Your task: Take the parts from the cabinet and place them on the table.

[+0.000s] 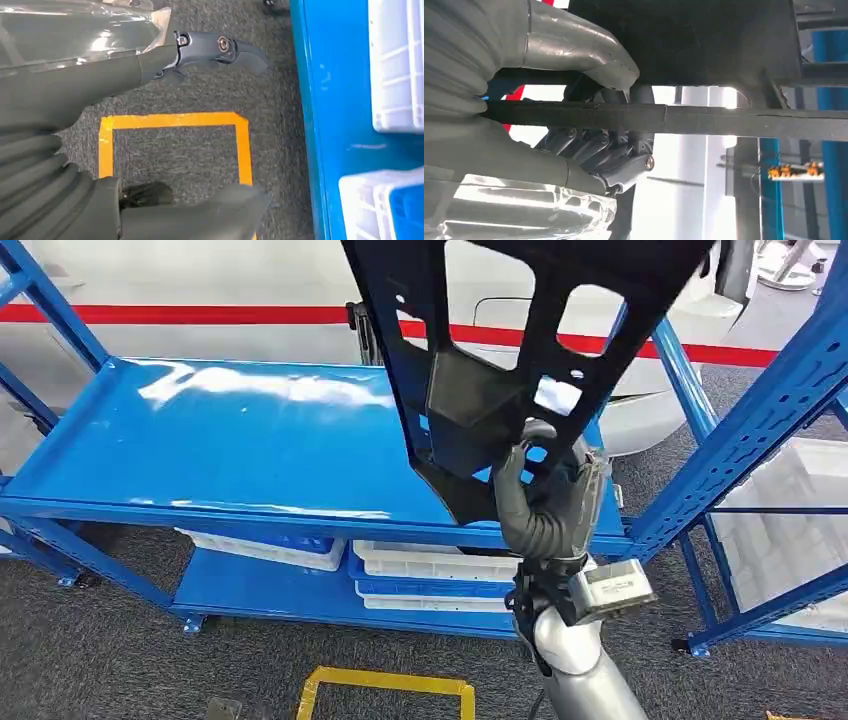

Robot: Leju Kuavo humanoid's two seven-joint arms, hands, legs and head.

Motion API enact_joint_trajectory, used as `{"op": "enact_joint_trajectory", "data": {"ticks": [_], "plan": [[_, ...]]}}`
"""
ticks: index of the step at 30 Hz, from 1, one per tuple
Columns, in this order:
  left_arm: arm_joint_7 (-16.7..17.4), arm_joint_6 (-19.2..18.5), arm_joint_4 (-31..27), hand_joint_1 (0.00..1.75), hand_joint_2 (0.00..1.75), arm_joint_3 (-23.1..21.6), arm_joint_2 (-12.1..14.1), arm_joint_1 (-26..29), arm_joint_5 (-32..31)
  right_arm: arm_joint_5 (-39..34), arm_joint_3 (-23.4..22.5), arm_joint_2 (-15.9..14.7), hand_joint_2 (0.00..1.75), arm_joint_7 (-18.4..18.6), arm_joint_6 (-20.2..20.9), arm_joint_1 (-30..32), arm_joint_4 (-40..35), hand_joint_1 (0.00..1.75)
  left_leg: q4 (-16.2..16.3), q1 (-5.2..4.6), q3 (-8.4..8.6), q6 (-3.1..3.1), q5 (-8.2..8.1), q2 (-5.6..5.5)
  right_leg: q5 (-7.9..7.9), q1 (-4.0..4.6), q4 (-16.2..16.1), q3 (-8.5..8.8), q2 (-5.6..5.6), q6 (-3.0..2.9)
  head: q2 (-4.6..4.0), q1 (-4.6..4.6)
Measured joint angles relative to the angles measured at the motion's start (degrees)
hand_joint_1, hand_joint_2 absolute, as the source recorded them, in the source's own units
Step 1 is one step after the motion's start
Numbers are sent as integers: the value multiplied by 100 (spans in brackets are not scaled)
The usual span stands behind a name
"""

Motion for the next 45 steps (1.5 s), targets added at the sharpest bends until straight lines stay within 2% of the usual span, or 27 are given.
{"op": "enact_joint_trajectory", "data": {"ticks": [9,13,25,31,33,34,35,36,37,38,39,40,41,42,44,45], "plan": [[0,81,-88,0,175,68,20,148,92,-254,345,-295,175,-166,9,134,-214,175,0,-1,0,0,0,0,0,-1,0,0,0,0,0,0],[-2,127,-168,0,175,70,48,224,216,-443,461,-395,175,-214,179,119,-214,175,0,-1,-2,1,-1,0,0,-1,0,0,0,0,0,0],[-2,92,-356,0,175,107,114,416,393,-749,684,-492,175,-262,286,36,-194,175,7,-14,-3,19,-12,-2,0,-24,-3,2,-3,2,0,0],[-2,79,-402,0,175,107,127,434,457,-710,734,-492,175,-238,258,25,-194,175,40,-48,-15,96,-50,-2,-9,-59,-6,13,-3,40,0,-2],[-2,76,-402,0,175,107,129,435,465,-702,760,-489,175,-216,256,22,-196,175,43,-67,0,144,-10,-3,28,-83,-29,29,-2,118,0,-4],[-4,79,-402,0,175,107,129,431,476,-695,769,-492,175,-212,256,25,-197,175,-55,-55,39,198,56,2,45,-44,-58,48,-1,150,0,-7],[-4,85,-402,0,175,107,118,427,496,-690,771,-498,175,-207,256,38,-199,175,-155,6,90,206,126,39,-54,-38,6,3,-15,144,0,2],[-9,100,-402,0,175,107,116,423,500,-677,780,-505,175,-205,260,36,-199,175,-185,2,88,227,143,36,-230,-27,214,-89,-15,117,0,9],[-7,103,-402,0,175,107,116,426,505,-673,787,-511,175,-203,269,39,-199,175,-182,10,78,243,155,40,-455,-50,632,-251,-14,88,0,33],[-9,107,-402,0,175,107,116,431,509,-660,793,-524,175,-194,278,65,-196,175,-182,7,71,243,156,43,-650,-76,1082,-427,-13,83,0,28],[-7,118,-402,0,175,111,116,434,518,-656,800,-538,175,-190,278,89,-196,175,-180,7,53,238,160,45,-797,-97,1507,-595,-14,108,0,28],[-7,120,-400,0,175,116,118,441,524,-653,804,-548,175,-188,280,108,-192,175,-178,11,41,222,170,46,-826,-125,1699,-650,-15,169,0,44],[-7,120,-400,0,175,120,116,449,527,-651,808,-557,175,-184,278,113,-188,175,-176,25,31,204,181,45,-749,-167,1582,-558,-18,246,0,39],[-7,120,-400,0,175,120,111,454,527,-645,815,-564,175,-183,278,112,-186,175,-164,44,20,186,190,43,-595,-204,1225,-343,-22,333,0,41],[-7,120,-400,0,175,137,105,453,527,-642,824,-568,175,-183,280,105,-183,175,-82,84,-21,102,177,30,-275,-297,146,291,-65,510,0,52],[-7,120,-400,0,175,162,129,451,527,-642,830,-570,175,-183,280,104,-181,175,-45,68,-72,43,170,18,-349,-255,62,425,1,465,0,72]]}}
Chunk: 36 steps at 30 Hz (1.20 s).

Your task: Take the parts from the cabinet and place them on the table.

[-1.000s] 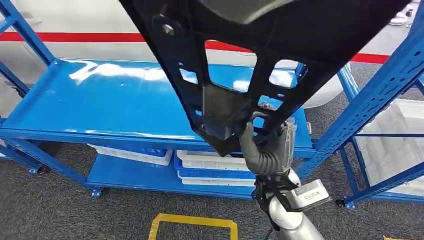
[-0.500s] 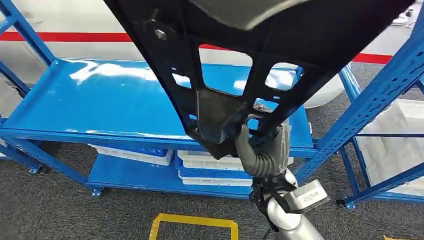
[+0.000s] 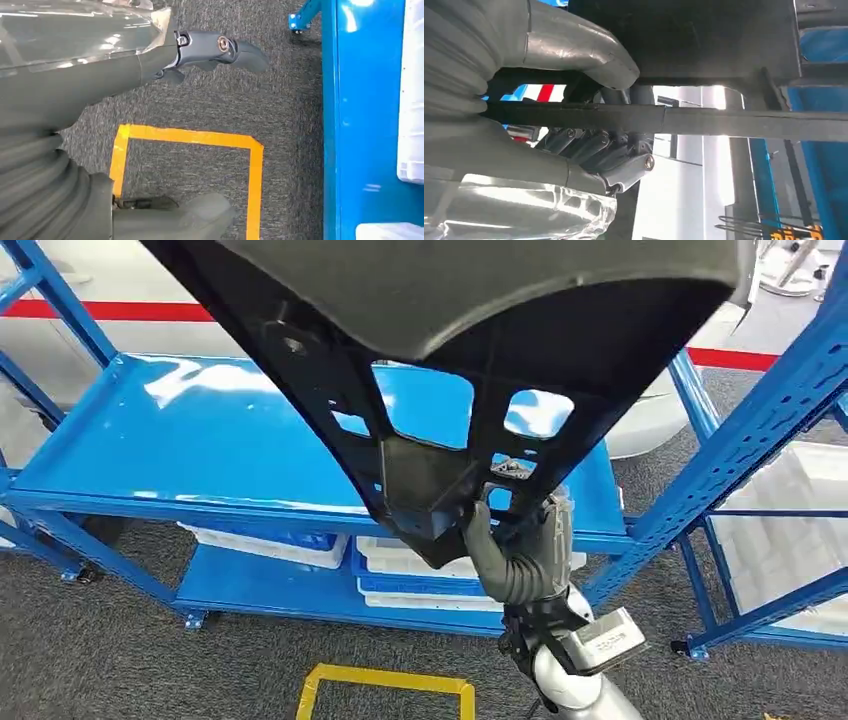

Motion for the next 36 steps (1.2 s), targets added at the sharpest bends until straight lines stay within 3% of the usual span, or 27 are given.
{"op": "enact_joint_trajectory", "data": {"ticks": [1,2,4,5,6,8,9,10,12,14,15,16,19,20,21,22,24,25,26,28,29,30,31,32,34,35,36], "plan": [[0,0,0,0,175,6,-2,-2,0,6,9,-7,175,2,0,17,-2,175,23,-20,-1,-44,9,-11,92,62,74,-87,49,-58,0,-7],[-2,0,0,0,175,11,-2,-1,0,7,9,-13,175,2,0,-1,0,175,89,-32,-30,-75,16,-26,38,45,23,-111,44,-99,0,11],[0,0,0,0,175,15,-2,10,2,7,15,-2,175,7,0,4,-2,175,112,13,-89,-120,43,-43,49,3,90,-174,42,-178,0,-46],[0,0,2,0,175,20,0,14,11,7,15,-2,175,4,2,-1,-2,175,168,64,-129,-138,-20,-38,94,-3,76,-205,33,-260,0,-48],[0,2,2,0,175,22,0,15,18,7,15,0,175,7,7,-7,-2,175,355,71,-216,-132,-278,-14,135,29,77,-253,25,-337,0,-50],[0,2,2,0,175,20,-7,10,18,7,17,0,175,7,7,-7,-2,175,1189,69,-514,-148,-901,-21,213,93,82,-367,13,-468,0,-74],[0,2,2,0,175,24,-5,11,22,9,17,0,175,7,7,-3,-2,175,1627,69,-651,-154,-1112,-20,253,134,85,-430,5,-515,0,-68],[0,2,2,0,175,24,-5,15,35,7,17,0,175,7,7,1,0,175,1884,69,-699,-145,-1179,-19,293,172,86,-487,1,-536,0,-70],[0,4,2,0,175,24,-7,15,35,7,18,0,175,7,7,1,-2,175,1690,66,-440,-91,-948,-20,380,228,88,-592,2,-545,0,-68],[0,7,0,0,175,24,-7,5,35,18,20,0,175,9,13,-2,-2,175,753,43,237,0,-612,-22,458,260,88,-674,7,-525,0,-66],[0,9,-2,0,175,24,-7,-7,37,26,20,0,175,11,15,-3,-2,175,291,16,513,50,-728,-24,495,254,90,-682,5,-507,0,-70],[-2,15,-7,0,175,28,-11,-9,44,42,20,0,175,15,15,-12,-2,175,152,-29,619,31,-741,-23,537,287,87,-700,1,-469,0,-47],[-2,17,-15,0,175,37,-15,9,50,101,24,13,175,28,4,-19,-2,175,138,-134,565,115,-632,-27,651,193,46,-686,-21,-327,0,-61],[-2,17,-15,0,175,39,-26,16,52,144,24,7,175,28,-24,-15,-2,175,48,-103,487,161,-508,-6,692,237,23,-725,-22,-287,0,-63],[-2,11,-17,0,175,37,-33,2,52,168,24,0,175,28,-44,-8,-2,175,7,-92,493,173,-407,28,534,219,133,-807,-22,-320,0,-85],[-2,0,-31,0,175,37,-33,6,50,219,22,-2,175,28,-88,-14,-2,175,0,-91,378,213,-357,28,248,221,356,-926,-27,-366,0,-50],[-2,-4,-44,0,175,39,-37,14,52,363,15,-11,175,22,-214,32,-4,175,3,-98,217,235,-211,40,-355,186,1198,-1129,-27,-444,0,-11],[0,-9,-44,0,175,41,-37,15,59,438,13,-13,175,2,-271,59,-2,175,11,-99,125,230,-147,47,-468,181,1554,-1179,-27,-412,0,-11],[0,-13,-44,0,175,44,-44,16,61,513,2,-17,175,-26,-339,98,-2,175,13,-99,37,218,-80,55,-426,167,1727,-1143,-28,-348,0,9],[0,-15,-44,0,175,48,-59,15,87,636,-26,-26,175,-63,-433,170,-4,175,25,-88,-134,181,37,68,-142,143,1415,-777,-30,-189,0,11],[0,-20,-44,0,175,52,-64,16,96,671,-33,-28,175,-83,-459,201,-4,175,36,-83,-213,148,94,68,-13,121,963,-435,-35,-126,0,9],[0,-22,-55,0,175,61,-64,15,96,704,-50,-33,175,-112,-485,222,-9,175,84,-92,-259,105,135,67,-40,90,435,-38,-48,-116,0,15],[-2,-26,-83,0,175,85,-66,22,101,748,-59,-33,175,-133,-512,227,-26,175,133,-120,-328,74,156,68,-237,133,-35,318,-37,-151,0,24],[-2,-42,-85,0,175,103,-68,15,101,776,-66,-37,175,-149,-533,242,-53,175,140,-123,-331,35,199,68,-276,177,-80,253,-22,-218,0,-9],[-2,-61,-83,0,175,135,-68,1,101,829,-77,-46,175,-146,-540,244,-77,175,141,-110,-341,-6,290,70,-237,168,-44,177,-19,-288,0,-13],[-2,-74,-81,0,175,148,-68,-2,101,861,-79,-57,175,-129,-540,253,-79,175,155,-80,-366,-34,307,68,-195,136,-53,137,-28,-354,0,-2],[0,-77,-79,0,175,162,-64,-16,101,894,-79,-57,175,-107,-540,259,-79,175,223,-42,-416,-71,160,53,-135,107,-54,100,-47,-433,0,-13]]}}
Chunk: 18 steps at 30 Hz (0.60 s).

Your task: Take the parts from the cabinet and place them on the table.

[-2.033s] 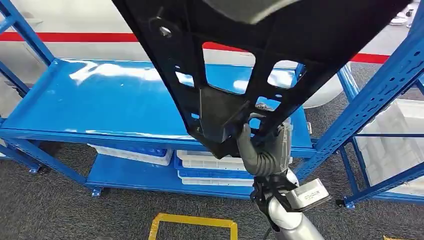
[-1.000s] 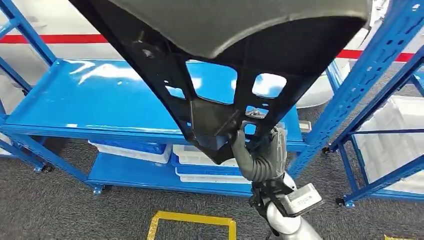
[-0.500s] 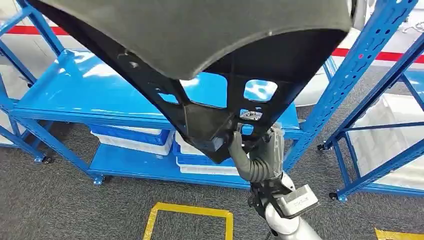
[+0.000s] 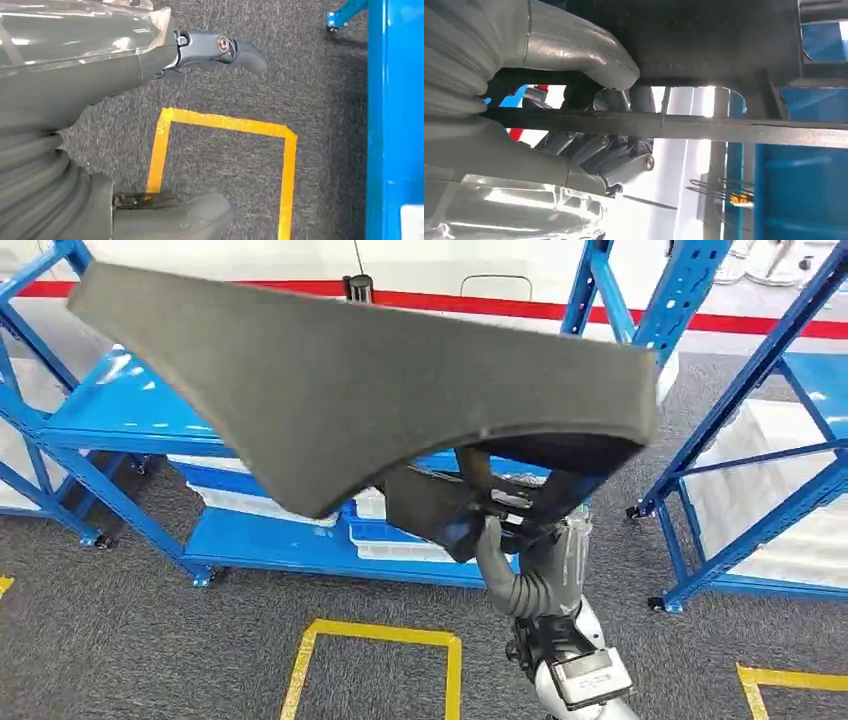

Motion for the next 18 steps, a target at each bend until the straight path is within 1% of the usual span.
{"op": "enact_joint_trajectory", "data": {"ticks": [1,2,3,4,5,6,7,8,9,10,11,12,13,14,15,16,17,18], "plan": [[0,-4,2,0,175,13,-2,-1,-2,53,0,2,175,20,0,2,-4,175,223,7,-88,-22,-360,-7,64,17,0,-31,-4,-63,0,4],[0,-9,2,0,175,17,-15,-5,-7,101,0,2,175,26,-15,3,-4,175,574,8,-187,-38,-717,-12,121,37,1,-84,-7,-116,0,-13],[0,-9,4,0,175,20,-15,-14,-13,154,0,4,175,35,-32,16,-7,175,982,13,-288,-53,-1015,-15,189,57,6,-158,-10,-129,0,-11],[-2,-9,4,0,175,24,-15,-22,-13,205,-2,7,175,39,-48,44,-17,175,1358,17,-361,-61,-1186,-15,250,79,10,-243,-10,-136,0,-7],[0,-9,4,0,175,28,-15,-26,-13,244,-2,7,175,50,-81,83,-20,175,1622,20,-363,-63,-1181,-14,317,101,16,-335,-11,-141,0,-11],[0,-9,4,0,175,33,-15,-25,-15,275,-2,7,175,50,-96,119,-20,175,1609,21,-244,-48,-1019,-14,379,117,16,-418,-11,-133,0,-11],[0,-11,4,0,175,37,-15,-27,-15,306,-9,4,175,52,-98,143,-20,175,1389,20,-21,-25,-808,-14,437,126,17,-497,-9,-126,0,-11],[0,-13,4,0,175,41,-15,-35,-15,323,-18,4,175,52,-98,154,-22,175,1014,20,285,8,-650,-17,493,135,16,-563,-2,-117,0,-11],[0,-15,2,0,175,50,-15,-53,-15,339,-30,5,175,52,-98,163,-35,175,533,17,657,49,-616,-36,541,138,17,-608,5,-96,0,-13],[0,-15,0,0,175,59,-15,-80,-15,345,-41,7,175,52,-98,176,-55,175,33,-11,999,94,-796,-80,579,159,22,-639,4,-63,0,-13],[-2,-15,0,0,175,70,-15,-95,-15,350,-55,4,175,52,-103,174,-66,175,-212,-36,1113,111,-847,-84,622,159,22,-646,-12,-13,0,15],[-2,-20,0,0,175,72,-15,-91,-20,356,-61,7,175,50,-103,170,-68,175,-202,-74,1075,134,-825,-81,676,146,7,-653,-19,39,0,11],[0,-20,0,0,175,79,-15,-90,-20,356,-68,9,175,50,-103,176,-68,175,-203,-105,1071,176,-798,-80,719,110,-11,-658,-22,67,0,2],[0,-20,0,0,175,89,-15,-80,-18,356,-74,2,175,50,-103,191,-70,175,-259,-122,985,235,-709,-69,783,125,-36,-680,-20,124,0,15],[-2,-20,2,0,175,111,-18,-89,-17,356,-81,-2,175,50,-105,196,-70,175,-312,-67,973,279,-607,-22,693,128,48,-713,-22,113,0,9],[-2,-22,2,0,175,118,-22,-96,-17,356,-83,0,175,50,-105,201,-81,175,-316,-82,912,309,-537,-18,438,130,194,-830,-9,77,0,13],[0,-24,2,0,175,124,-20,-99,-17,358,-87,-2,175,50,-105,204,-83,175,-314,-87,832,362,-466,-4,89,125,522,-973,-8,11,0,40],[-2,-28,2,0,175,129,-17,-95,-15,369,-87,-2,175,52,-107,214,-83,175,-314,-97,738,372,-392,1,-220,114,946,-1066,-8,-31,0,53]]}}
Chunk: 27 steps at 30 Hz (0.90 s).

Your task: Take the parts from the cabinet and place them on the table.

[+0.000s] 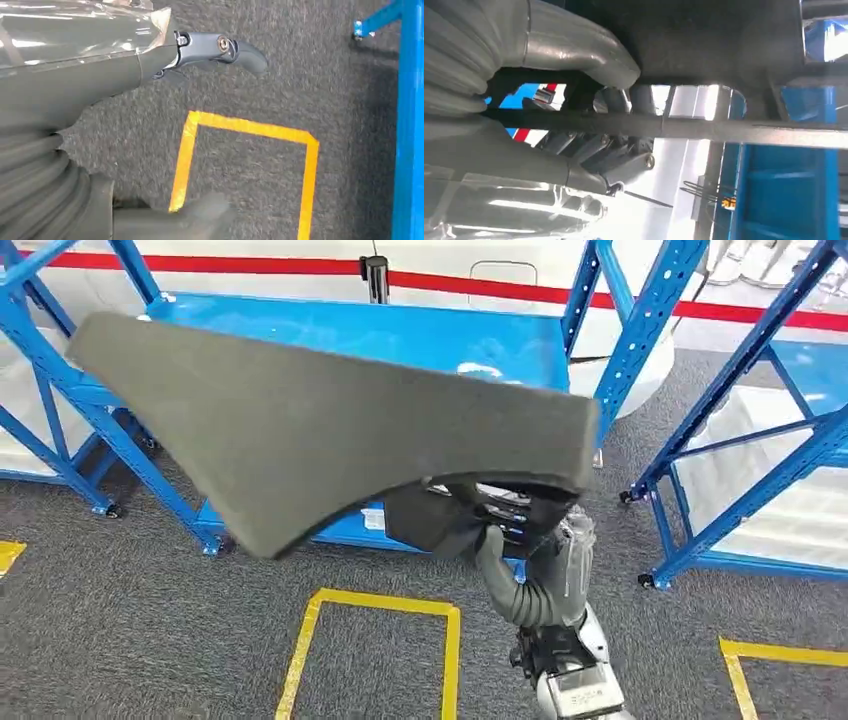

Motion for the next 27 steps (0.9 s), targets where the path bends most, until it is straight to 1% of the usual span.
{"op": "enact_joint_trajectory", "data": {"ticks": [1,2,3,4,5,6,7,8,9,10,11,12,13,14,15,16,17,18,19,20,21,22,23,24,25,26,27], "plan": [[0,-11,7,0,175,4,0,-1,0,20,0,-2,175,0,0,4,0,175,5,-1,-102,1,72,6,-195,-4,413,-68,0,2,0,-9],[0,-22,22,0,175,11,0,-1,0,44,0,-2,175,0,-4,19,2,175,8,-2,-196,-9,144,12,-206,-16,680,-72,-2,51,0,6],[0,-31,46,0,175,24,0,-3,-2,68,0,-2,175,0,-7,34,2,175,13,-1,-297,-19,215,20,-83,-28,781,-1,0,131,0,0],[2,-35,68,0,175,35,0,-1,-2,98,2,-2,175,-4,-9,47,2,175,20,4,-409,-38,291,23,123,-41,684,169,0,222,0,9],[2,-50,98,0,175,39,0,-1,-17,111,4,-2,175,-24,-9,60,2,175,31,7,-522,-65,372,24,311,-56,375,452,-2,290,0,2],[2,-96,124,0,175,44,2,0,-33,122,9,-2,175,-48,-9,61,4,175,54,9,-612,-96,437,23,336,-74,-88,820,-4,292,0,6],[2,-127,140,0,175,50,20,7,-37,122,9,-2,175,-88,-9,59,4,175,93,-8,-666,-134,477,19,195,-74,-614,1256,-3,255,0,6],[2,-164,155,0,175,55,24,8,-50,122,11,-2,175,-118,-7,61,4,175,146,-30,-710,-160,508,22,32,-16,-1165,1582,1,233,0,6],[0,-203,203,0,175,59,41,7,-57,109,15,-2,175,-155,-7,67,17,175,144,-32,-732,-189,572,19,-45,-18,-1236,1525,9,203,0,-19],[0,-243,247,0,175,61,59,12,-63,107,17,-2,175,-190,0,95,31,175,132,-24,-736,-209,633,23,-14,-14,-1195,1493,15,186,0,-18],[0,-295,280,0,175,66,83,40,-68,107,17,-4,175,-208,0,125,48,175,133,-14,-740,-247,661,21,2,-2,-1173,1474,15,164,0,-22],[0,-330,300,0,175,74,107,68,-90,109,17,-4,175,-225,0,143,68,175,165,31,-773,-270,628,10,58,-153,-1181,1441,9,77,0,-37],[2,-358,299,0,175,74,107,109,-109,118,33,0,175,-251,0,147,85,175,303,41,-828,-314,341,-15,116,-122,-1175,1398,-5,53,0,-57],[2,-372,299,0,175,74,107,138,-131,140,46,0,175,-280,0,144,98,175,598,52,-905,-343,-33,-16,160,-108,-1176,1345,-18,-25,0,-66],[2,-391,297,0,175,76,107,154,-155,170,63,0,175,-297,-2,144,111,175,1020,69,-1012,-376,-370,-31,202,-93,-1175,1289,-56,-77,0,-79],[2,-407,280,0,175,79,114,166,-157,218,89,0,175,-297,-5,144,127,175,1446,85,-1105,-410,-579,-46,248,-71,-1174,1236,-84,-90,0,-70],[2,-424,223,0,175,81,114,194,-171,258,127,0,175,-297,-7,143,147,175,1787,106,-1164,-433,-607,-46,287,-58,-1171,1180,-118,-92,0,-74],[2,-452,114,0,175,79,114,233,-184,280,155,-2,175,-295,-9,145,175,175,1943,131,-1147,-455,-431,-45,318,-49,-1168,1157,-157,-80,0,-74],[2,-461,23,0,175,79,111,260,-220,306,182,0,175,-293,-9,143,190,175,1887,154,-1043,-467,-196,-43,349,-47,-1162,1132,-203,-70,0,-72],[2,-461,-55,0,175,79,109,279,-230,313,208,0,175,-293,-11,139,208,175,1635,172,-839,-474,1,-29,368,-48,-1148,1108,-238,-42,0,-74],[2,-461,-134,0,175,76,105,289,-234,313,230,0,175,-293,-13,136,219,175,1171,180,-503,-469,119,42,382,-53,-1131,1088,-277,-19,0,-74],[2,-461,-225,0,175,76,98,291,-240,315,254,0,175,-291,-17,126,230,175,629,183,-142,-457,78,231,382,-39,-1114,1086,-335,-10,0,-77],[2,-461,-276,0,175,76,96,285,-240,315,264,-2,175,-291,-24,117,234,175,388,104,0,-433,-1,301,389,-8,-1094,1057,-379,7,0,-88],[0,-461,-326,0,175,76,96,291,-240,317,271,0,175,-291,-28,100,243,175,354,98,-24,-384,-17,270,414,10,-1093,1050,-429,45,0,-57],[0,-461,-352,0,175,76,96,304,-240,321,289,0,175,-291,-28,87,251,175,325,68,-41,-359,-35,229,424,6,-1090,1033,-471,62,0,-75],[0,-461,-380,0,175,76,96,319,-242,321,295,0,175,-291,-28,81,258,175,274,64,-57,-319,-59,193,442,5,-1092,1022,-528,92,0,-85],[0,-461,-417,0,175,76,96,327,-240,323,295,0,175,-291,-31,80,256,175,61,88,27,-253,-90,136,421,31,-1067,993,-554,131,0,-79]]}}
